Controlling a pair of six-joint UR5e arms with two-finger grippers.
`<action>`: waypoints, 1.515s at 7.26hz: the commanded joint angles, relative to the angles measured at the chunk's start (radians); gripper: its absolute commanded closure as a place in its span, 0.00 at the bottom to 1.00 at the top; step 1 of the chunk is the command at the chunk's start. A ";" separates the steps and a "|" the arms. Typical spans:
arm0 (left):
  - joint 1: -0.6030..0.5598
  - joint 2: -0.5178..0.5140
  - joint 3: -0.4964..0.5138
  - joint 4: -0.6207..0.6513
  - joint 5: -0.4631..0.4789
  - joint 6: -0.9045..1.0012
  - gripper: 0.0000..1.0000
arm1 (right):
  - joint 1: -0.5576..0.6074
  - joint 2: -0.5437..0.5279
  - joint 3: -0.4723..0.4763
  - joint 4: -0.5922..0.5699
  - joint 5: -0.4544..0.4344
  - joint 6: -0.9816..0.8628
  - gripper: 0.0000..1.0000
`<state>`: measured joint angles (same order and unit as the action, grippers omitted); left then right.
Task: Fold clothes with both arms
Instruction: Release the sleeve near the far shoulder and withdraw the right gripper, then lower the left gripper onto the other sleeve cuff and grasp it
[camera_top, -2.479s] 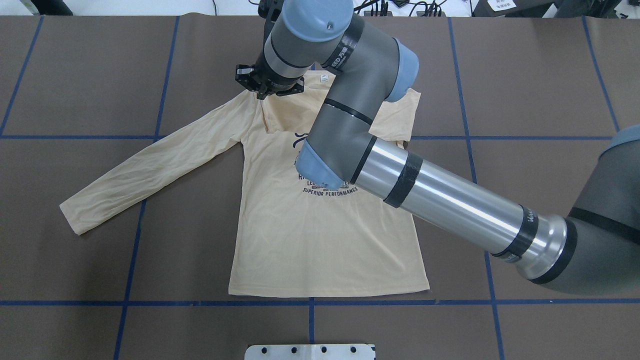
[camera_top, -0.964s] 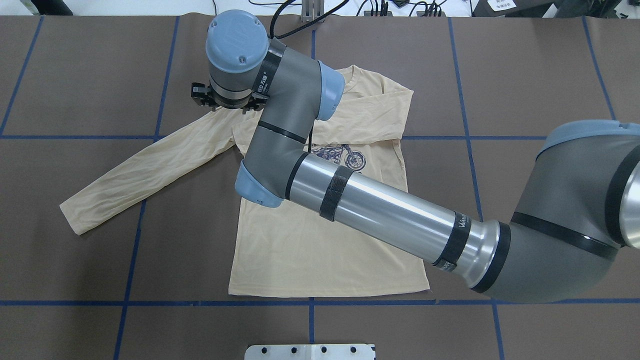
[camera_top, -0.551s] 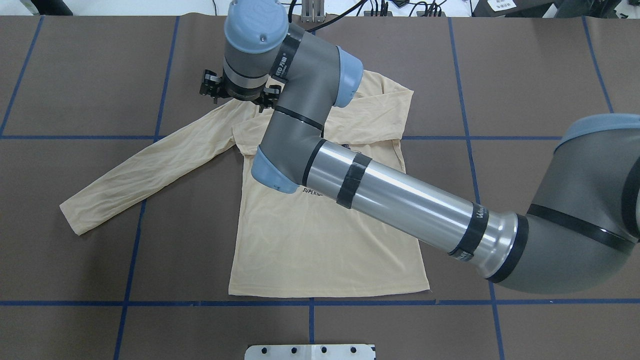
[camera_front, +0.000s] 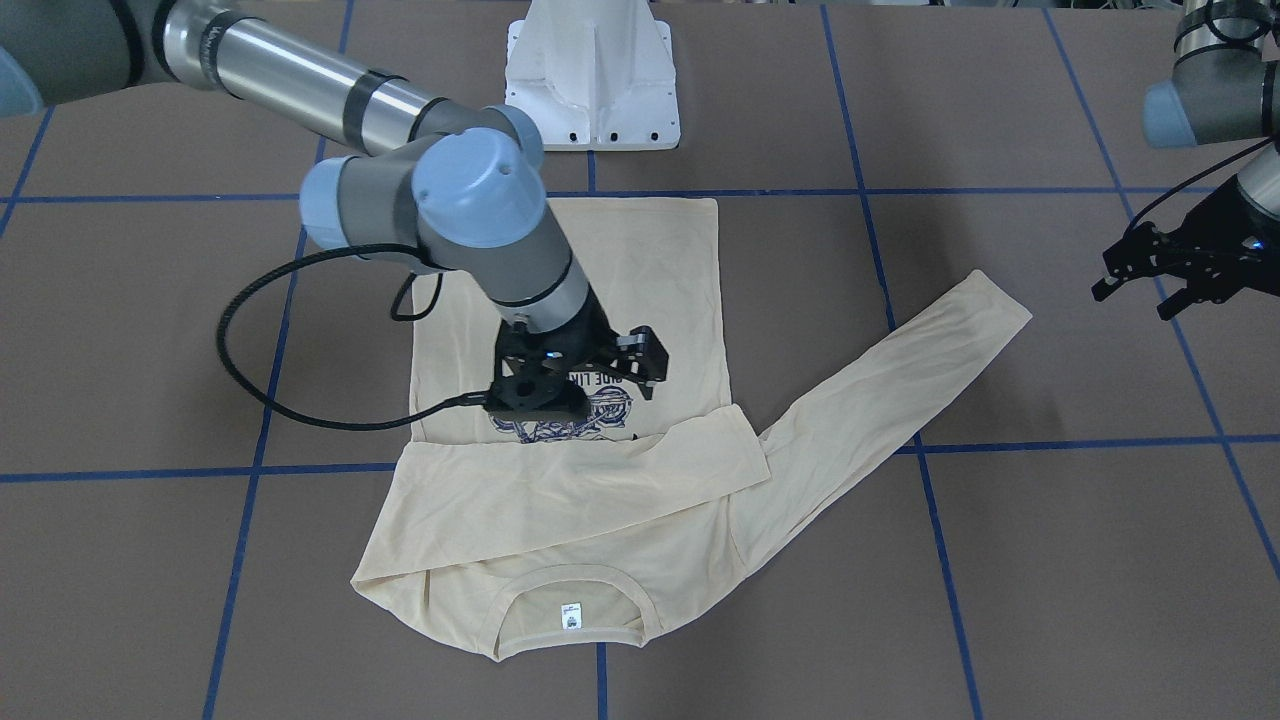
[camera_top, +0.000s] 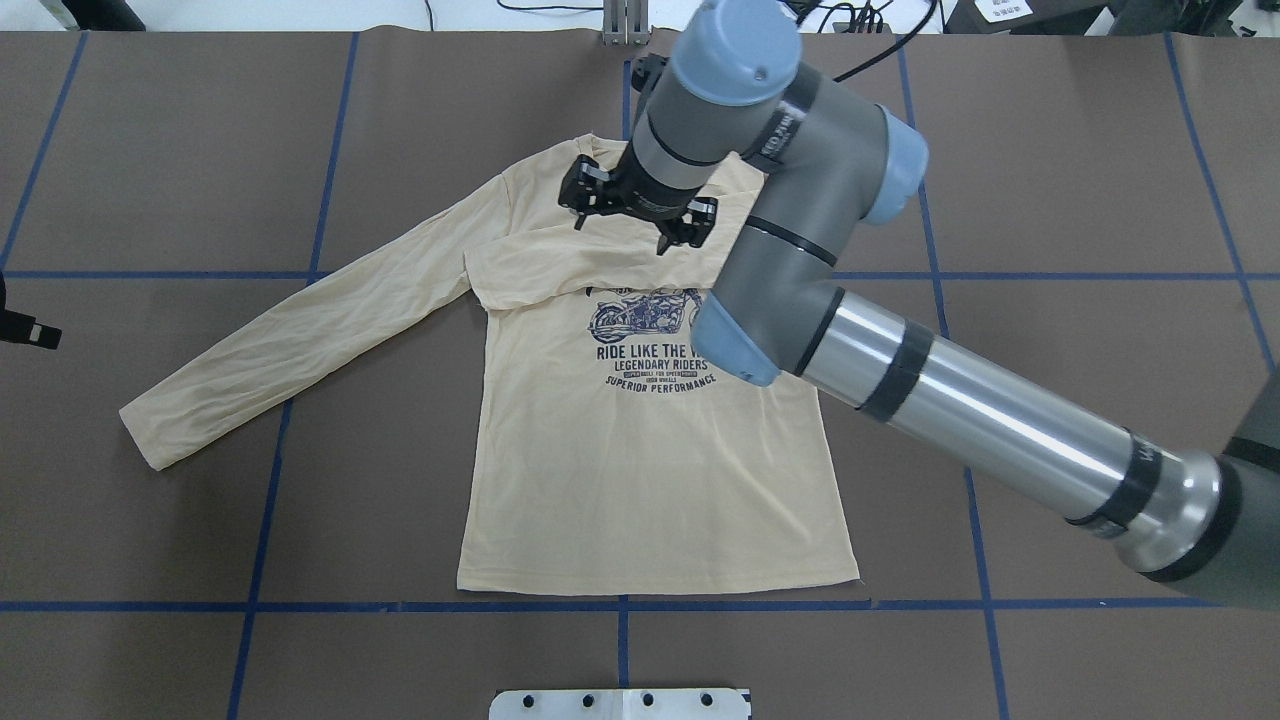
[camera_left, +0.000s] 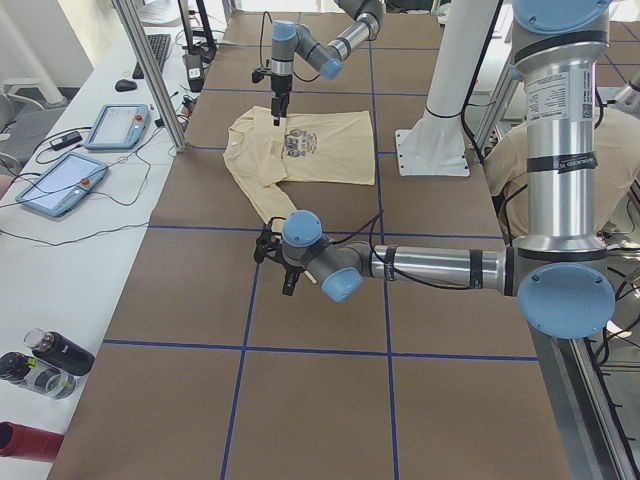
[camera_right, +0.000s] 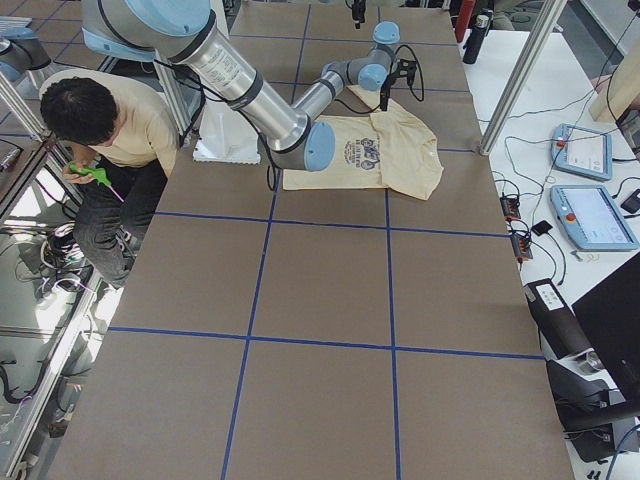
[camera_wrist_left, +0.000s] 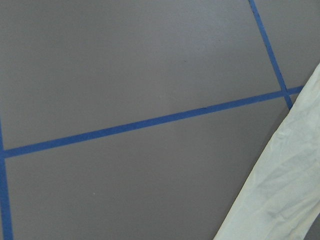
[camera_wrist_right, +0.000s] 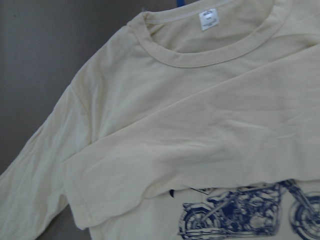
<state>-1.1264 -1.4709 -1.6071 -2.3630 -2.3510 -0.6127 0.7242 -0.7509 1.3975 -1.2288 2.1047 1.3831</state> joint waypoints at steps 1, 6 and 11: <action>0.091 -0.008 0.048 -0.034 0.022 -0.085 0.24 | 0.029 -0.167 0.148 0.003 0.041 0.013 0.02; 0.158 -0.019 0.087 -0.108 0.012 -0.228 0.37 | 0.046 -0.226 0.186 -0.008 0.041 0.016 0.01; 0.162 -0.040 0.113 -0.105 0.013 -0.226 0.40 | 0.043 -0.239 0.179 -0.009 0.034 0.013 0.01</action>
<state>-0.9650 -1.5103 -1.4994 -2.4687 -2.3379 -0.8398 0.7671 -0.9881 1.5781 -1.2378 2.1397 1.3975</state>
